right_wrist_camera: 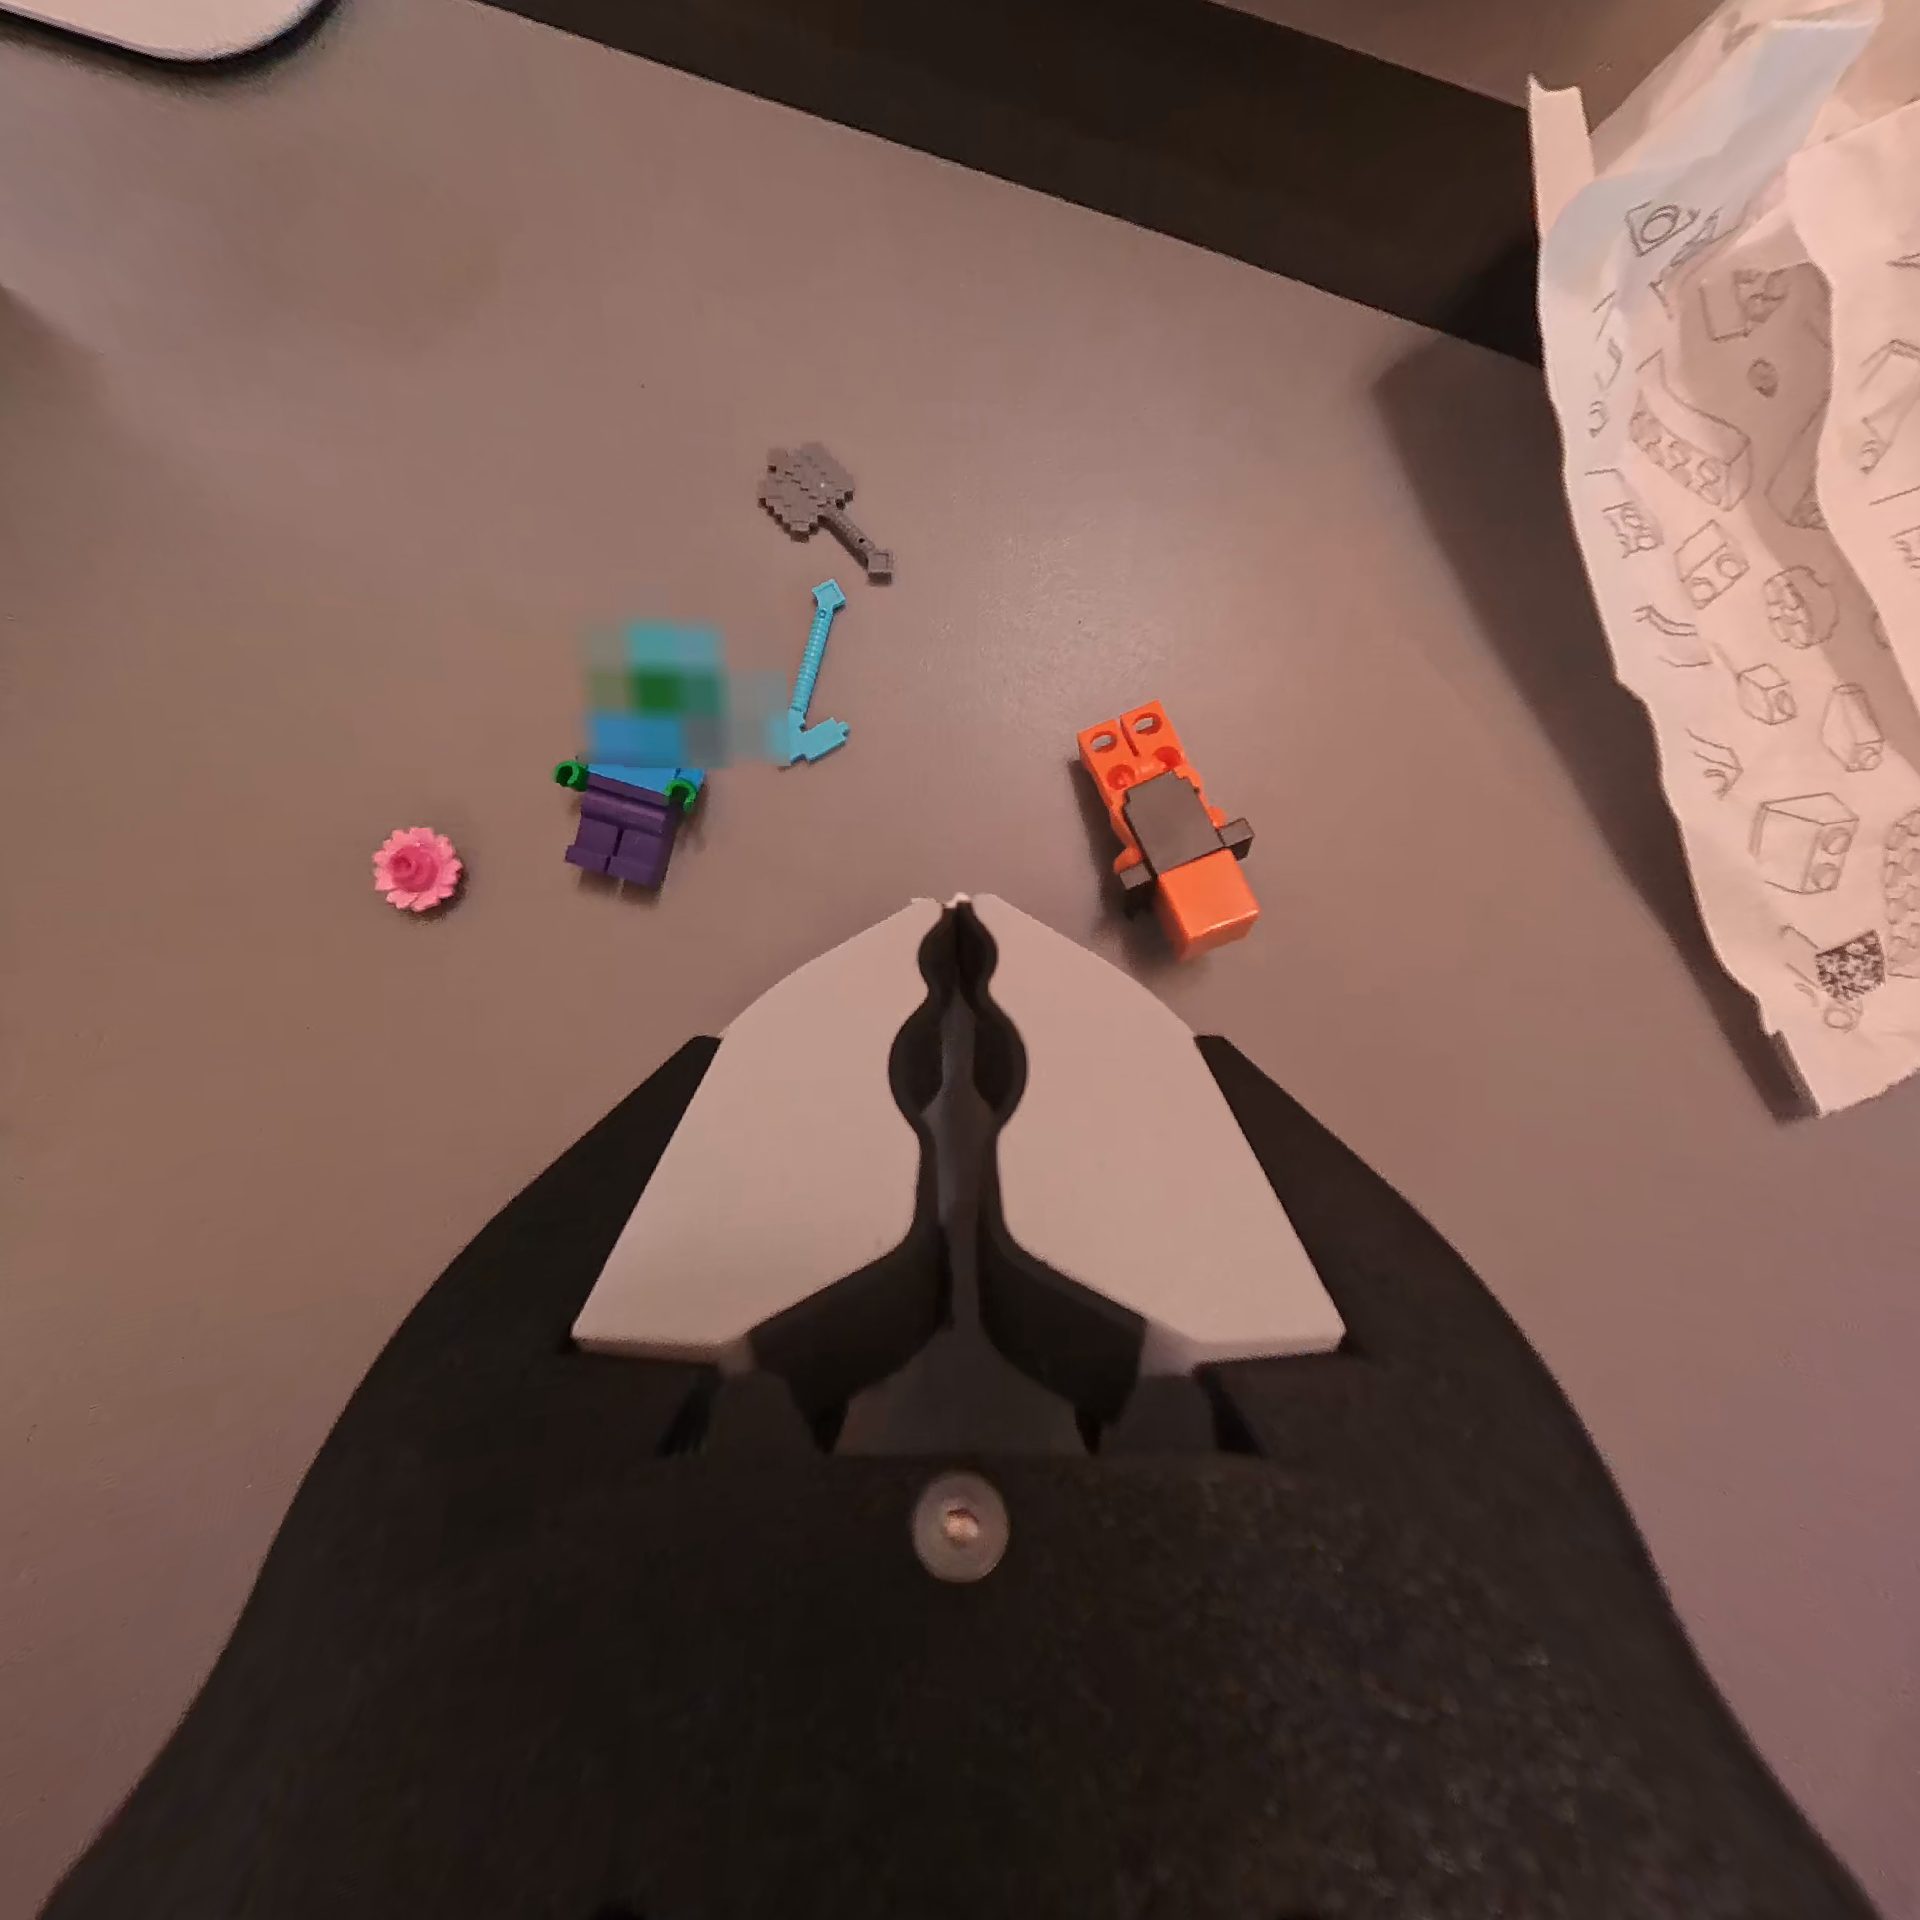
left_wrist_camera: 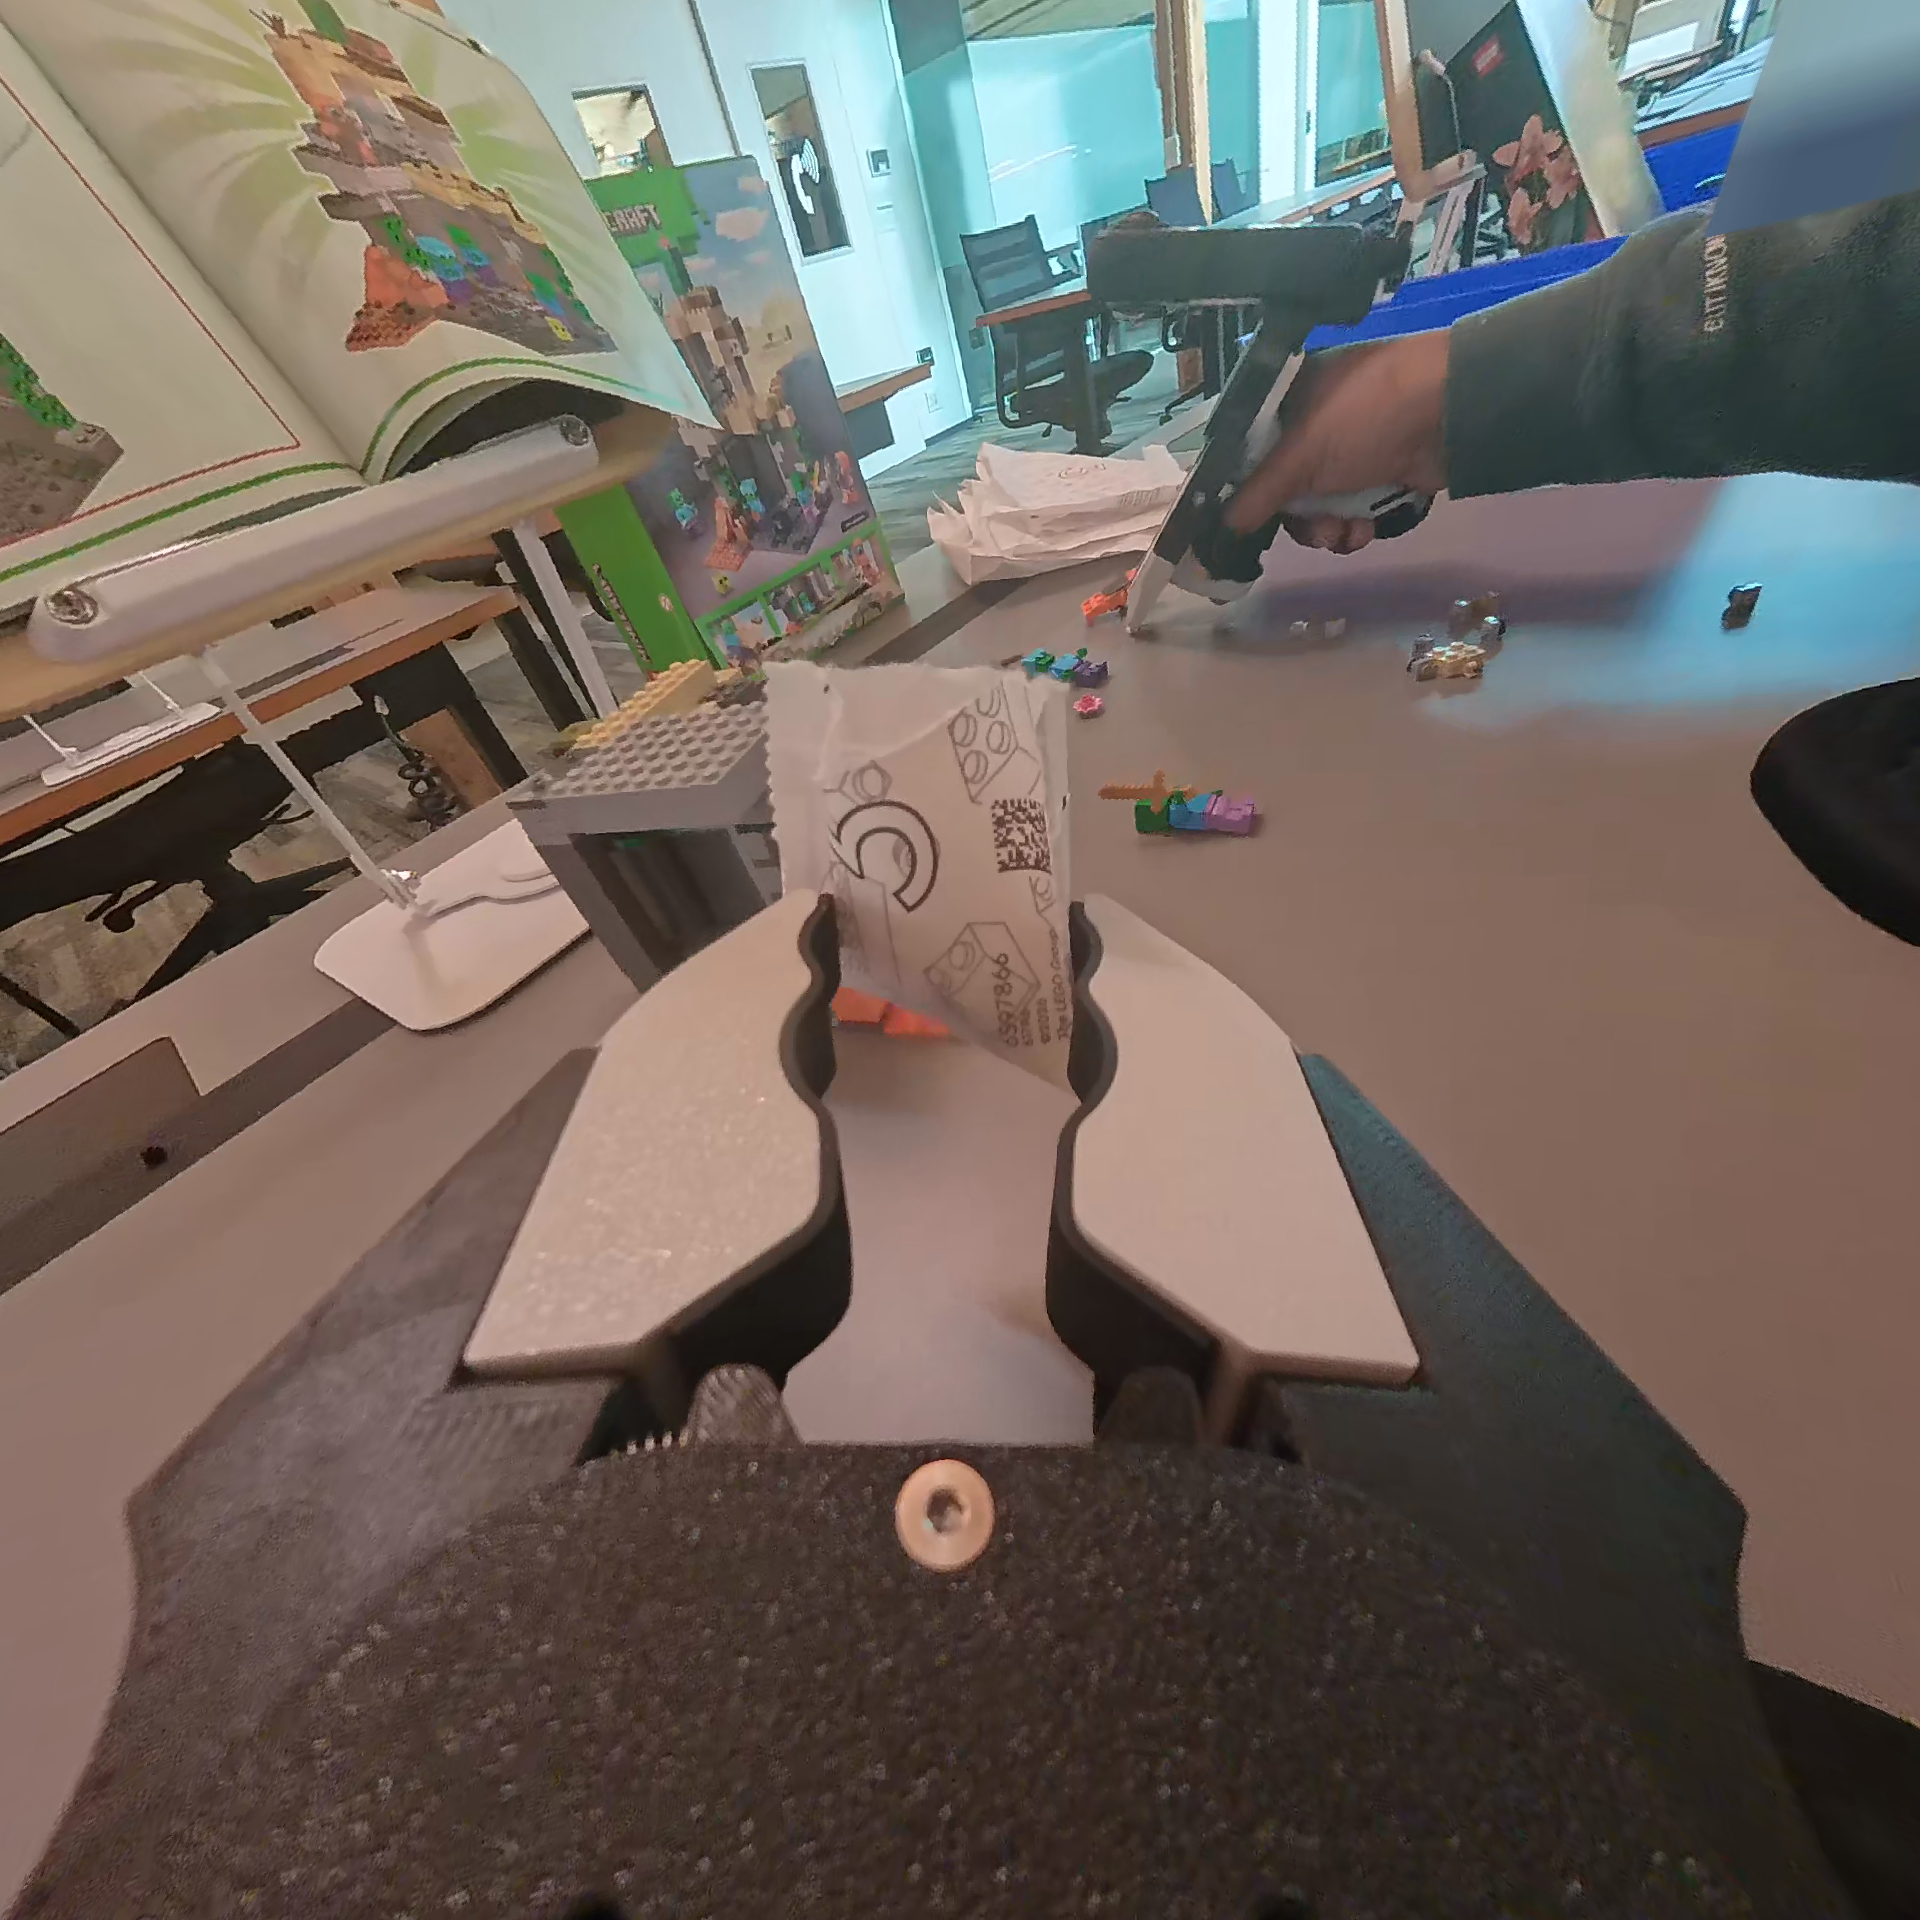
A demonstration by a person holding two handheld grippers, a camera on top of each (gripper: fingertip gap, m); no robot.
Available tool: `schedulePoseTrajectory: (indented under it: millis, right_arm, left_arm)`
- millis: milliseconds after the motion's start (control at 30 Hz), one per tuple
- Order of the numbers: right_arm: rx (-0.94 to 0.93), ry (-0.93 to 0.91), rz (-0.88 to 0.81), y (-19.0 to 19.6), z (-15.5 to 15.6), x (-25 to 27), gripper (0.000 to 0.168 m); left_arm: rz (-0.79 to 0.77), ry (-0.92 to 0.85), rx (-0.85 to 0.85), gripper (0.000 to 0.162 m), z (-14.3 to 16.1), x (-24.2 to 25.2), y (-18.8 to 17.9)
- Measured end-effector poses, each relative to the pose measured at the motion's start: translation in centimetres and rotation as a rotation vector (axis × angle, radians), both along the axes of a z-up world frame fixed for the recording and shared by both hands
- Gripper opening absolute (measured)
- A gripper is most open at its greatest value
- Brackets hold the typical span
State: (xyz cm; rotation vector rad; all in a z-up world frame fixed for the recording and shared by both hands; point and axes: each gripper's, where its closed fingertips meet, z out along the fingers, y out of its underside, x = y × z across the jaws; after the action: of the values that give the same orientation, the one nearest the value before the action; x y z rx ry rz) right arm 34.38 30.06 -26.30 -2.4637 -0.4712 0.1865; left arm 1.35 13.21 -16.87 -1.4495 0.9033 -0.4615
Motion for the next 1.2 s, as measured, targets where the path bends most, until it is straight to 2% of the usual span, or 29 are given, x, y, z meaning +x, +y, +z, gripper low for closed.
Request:
schedulePoseTrajectory:
  millis: [167, 400, 533, 700, 933, 1000, 1200]
  right_arm:
    - [0.066, 0.134, 0.123, -2.5, 3.8, -3.9, 0.0]
    - [0.16, 0.399, 0.548, -10.6, 12.7, -17.8, 0.0]
    - [0.225, 0.408, 0.798, -15.4, 15.4, -25.3, 0.0]
    - [0.23, 0.387, 0.947, -18.0, 14.8, -30.6, 0.0]
    - [0.247, 0.376, 0.929, -17.3, 14.0, -30.7, 0.0]
    - [0.22, 0.365, 0.937, -17.7, 13.0, -30.8, 0.013]
    - [0.141, 0.318, 1.006, -19.6, 8.2, -34.2, 0.018]
  left_arm:
    - [-0.018, 0.003, 0.007, 0.041, 0.1, 0.4, -0.4]
    - [-0.04, 0.022, 0.009, 0.042, -0.1, 0.9, -0.8]
    - [-0.044, 0.019, 0.009, 0.042, -0.1, 0.9, -0.9]
    - [-0.053, 0.005, 0.013, 0.042, 0.2, 1.0, -1.1]
    - [0.042, -0.032, 0.04, 0.041, 1.6, -0.8, 0.2]
    - [0.082, -0.07, 0.05, 0.041, 2.6, -1.9, 0.7]
    - [0.186, -0.15, 0.1, 0.041, 5.7, -5.7, 1.9]
